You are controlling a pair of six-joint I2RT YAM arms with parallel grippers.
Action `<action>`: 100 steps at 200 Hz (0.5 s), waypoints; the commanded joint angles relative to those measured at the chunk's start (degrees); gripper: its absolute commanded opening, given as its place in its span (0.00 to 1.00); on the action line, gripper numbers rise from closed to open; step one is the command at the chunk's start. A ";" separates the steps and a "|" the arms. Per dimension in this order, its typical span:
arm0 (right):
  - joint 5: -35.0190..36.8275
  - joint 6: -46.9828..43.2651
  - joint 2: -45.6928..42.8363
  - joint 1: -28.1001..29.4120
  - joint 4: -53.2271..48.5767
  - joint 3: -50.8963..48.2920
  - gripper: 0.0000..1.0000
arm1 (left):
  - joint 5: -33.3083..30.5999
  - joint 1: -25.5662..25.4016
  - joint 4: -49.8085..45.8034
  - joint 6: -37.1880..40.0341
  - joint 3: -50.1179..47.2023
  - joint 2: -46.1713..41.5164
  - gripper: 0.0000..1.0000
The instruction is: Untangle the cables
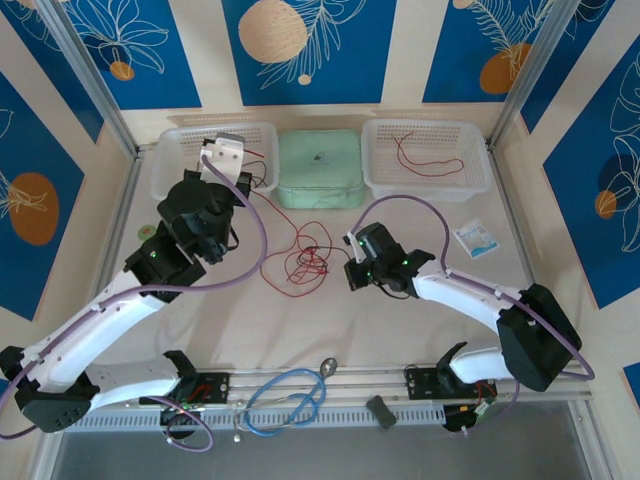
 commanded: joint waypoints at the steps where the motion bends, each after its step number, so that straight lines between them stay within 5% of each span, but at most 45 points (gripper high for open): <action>1: 2.00 3.28 0.33 -2.13 -3.51 0.13 0.00 | -2.28 -0.05 1.85 0.38 0.42 -1.40 0.00; 100: 2.12 15.25 11.19 -12.72 -14.27 5.56 0.00 | -5.78 -0.05 3.32 4.76 -0.89 -3.94 0.00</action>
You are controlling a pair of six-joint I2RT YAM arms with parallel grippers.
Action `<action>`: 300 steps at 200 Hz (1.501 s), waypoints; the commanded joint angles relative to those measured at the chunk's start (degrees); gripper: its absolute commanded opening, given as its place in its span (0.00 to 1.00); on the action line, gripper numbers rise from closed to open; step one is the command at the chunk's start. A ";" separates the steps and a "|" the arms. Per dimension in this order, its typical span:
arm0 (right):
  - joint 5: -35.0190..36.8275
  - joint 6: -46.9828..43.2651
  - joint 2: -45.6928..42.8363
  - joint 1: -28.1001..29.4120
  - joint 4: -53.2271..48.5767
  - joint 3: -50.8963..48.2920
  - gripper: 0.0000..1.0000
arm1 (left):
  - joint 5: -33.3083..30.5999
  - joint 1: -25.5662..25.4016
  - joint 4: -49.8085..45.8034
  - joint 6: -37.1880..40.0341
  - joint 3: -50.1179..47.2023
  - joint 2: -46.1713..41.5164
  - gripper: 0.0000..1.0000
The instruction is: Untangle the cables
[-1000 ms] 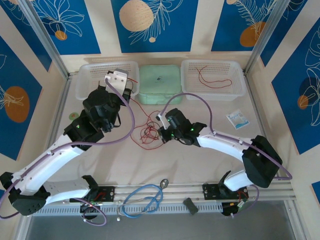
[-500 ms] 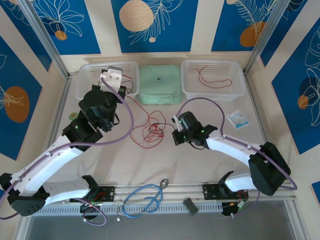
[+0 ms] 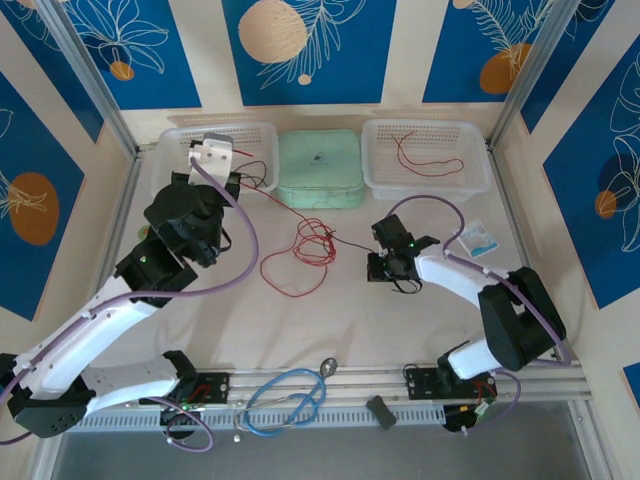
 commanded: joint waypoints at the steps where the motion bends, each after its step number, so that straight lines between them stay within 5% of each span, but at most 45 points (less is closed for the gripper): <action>1: 0.07 4.70 3.34 -2.10 -4.62 2.60 0.00 | -2.43 -0.05 2.61 1.72 -0.54 -1.54 0.00; 37: -2.27 5.84 7.33 -5.22 -5.98 4.29 0.00 | -1.33 -0.05 0.76 0.01 -1.23 -2.10 0.00; 105: -5.52 1.29 2.19 -0.56 -9.10 8.94 0.07 | 10.76 -0.05 -8.23 -10.20 -2.08 1.18 0.00; 137: -9.25 -3.13 -1.26 1.60 -9.40 9.95 0.45 | 14.03 -0.09 -8.69 -11.72 -2.45 2.57 0.00; 162: -9.74 -10.08 -5.61 5.93 -9.09 12.28 0.59 | 15.21 -0.14 -8.72 -11.59 -2.53 2.72 0.00; 200: -13.91 -21.10 -5.02 10.05 -5.82 18.67 0.59 | 16.46 -0.19 -8.79 -11.59 -2.57 2.28 0.00; 249: -25.10 -35.82 9.34 9.25 -0.52 28.11 0.47 | 22.22 -0.14 -9.04 -11.38 1.31 2.01 0.00; 300: -34.11 -41.92 20.01 7.69 -2.01 35.48 0.48 | 26.31 -0.14 -7.88 -10.61 3.24 2.68 0.00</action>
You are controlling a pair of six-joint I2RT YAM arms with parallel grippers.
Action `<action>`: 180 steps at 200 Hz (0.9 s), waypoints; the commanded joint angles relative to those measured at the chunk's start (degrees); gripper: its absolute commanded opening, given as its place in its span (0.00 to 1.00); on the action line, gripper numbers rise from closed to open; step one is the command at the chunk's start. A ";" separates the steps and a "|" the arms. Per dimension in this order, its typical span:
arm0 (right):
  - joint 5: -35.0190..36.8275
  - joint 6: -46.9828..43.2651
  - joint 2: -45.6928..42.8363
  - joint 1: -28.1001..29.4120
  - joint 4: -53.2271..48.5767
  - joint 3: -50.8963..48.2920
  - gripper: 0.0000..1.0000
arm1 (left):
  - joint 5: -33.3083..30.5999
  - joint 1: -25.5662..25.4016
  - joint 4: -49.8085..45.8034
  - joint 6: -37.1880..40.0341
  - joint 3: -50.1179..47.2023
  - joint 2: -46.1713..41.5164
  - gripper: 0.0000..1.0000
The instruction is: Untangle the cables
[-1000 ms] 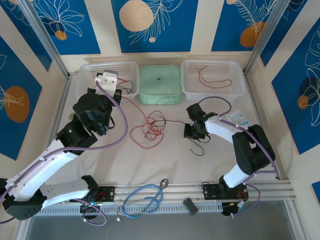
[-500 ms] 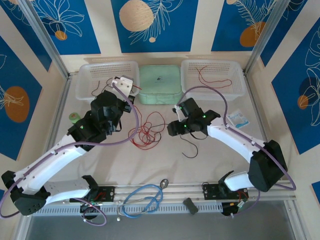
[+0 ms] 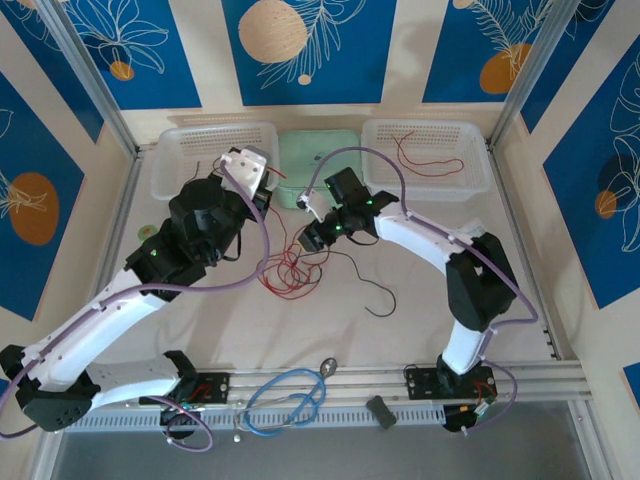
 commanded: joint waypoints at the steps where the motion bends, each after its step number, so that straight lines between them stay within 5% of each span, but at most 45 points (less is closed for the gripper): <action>1: -7.41 -5.65 2.49 -0.55 -1.16 3.01 0.48 | 2.60 -0.14 1.88 0.14 1.86 -0.40 0.00; 55: -12.97 -5.77 6.80 0.29 -0.54 3.15 0.51 | 2.03 -0.15 3.65 0.54 2.21 0.32 0.00; 134: -10.30 -0.27 10.07 1.46 6.98 0.42 0.48 | 1.98 -0.14 3.98 -0.06 2.12 -0.12 0.00; 180: -10.17 0.21 12.02 2.03 6.84 1.49 0.33 | 1.90 -0.15 4.25 0.01 2.34 -0.39 0.00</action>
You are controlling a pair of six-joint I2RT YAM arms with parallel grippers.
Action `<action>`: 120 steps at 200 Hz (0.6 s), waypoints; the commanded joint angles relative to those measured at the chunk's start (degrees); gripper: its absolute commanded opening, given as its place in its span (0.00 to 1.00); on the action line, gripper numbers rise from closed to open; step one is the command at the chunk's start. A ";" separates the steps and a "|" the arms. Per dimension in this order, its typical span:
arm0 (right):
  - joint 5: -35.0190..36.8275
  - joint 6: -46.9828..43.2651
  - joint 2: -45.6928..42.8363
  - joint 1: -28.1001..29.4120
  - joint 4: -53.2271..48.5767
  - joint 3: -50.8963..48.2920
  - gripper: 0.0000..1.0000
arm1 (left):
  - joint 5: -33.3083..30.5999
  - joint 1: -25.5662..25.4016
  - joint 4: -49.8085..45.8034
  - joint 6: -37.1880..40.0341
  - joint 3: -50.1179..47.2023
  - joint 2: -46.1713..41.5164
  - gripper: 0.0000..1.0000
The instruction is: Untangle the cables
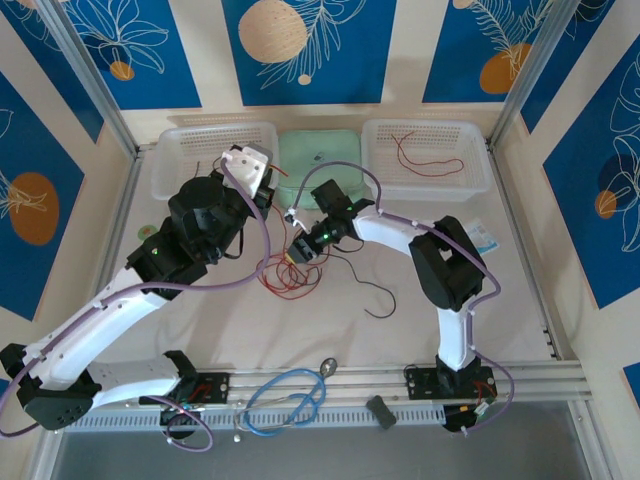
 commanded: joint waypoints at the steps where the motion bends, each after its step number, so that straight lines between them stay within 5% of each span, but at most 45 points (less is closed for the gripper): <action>1: -0.51 0.45 0.86 0.40 0.61 0.86 0.33 | 0.67 -0.15 2.74 -0.12 2.10 -0.93 0.00; 40: 0.28 2.67 0.39 0.15 0.84 -0.41 0.15 | -0.17 -0.19 2.69 0.32 2.12 -1.26 0.00; 51: 0.91 4.16 0.36 -0.10 0.30 -0.20 0.00 | -0.88 -0.14 2.32 0.08 2.04 -1.61 0.00; 120: 12.86 19.67 -0.38 -1.65 -2.03 -1.02 0.00 | -7.13 -0.16 0.33 -1.28 -2.34 -9.00 0.00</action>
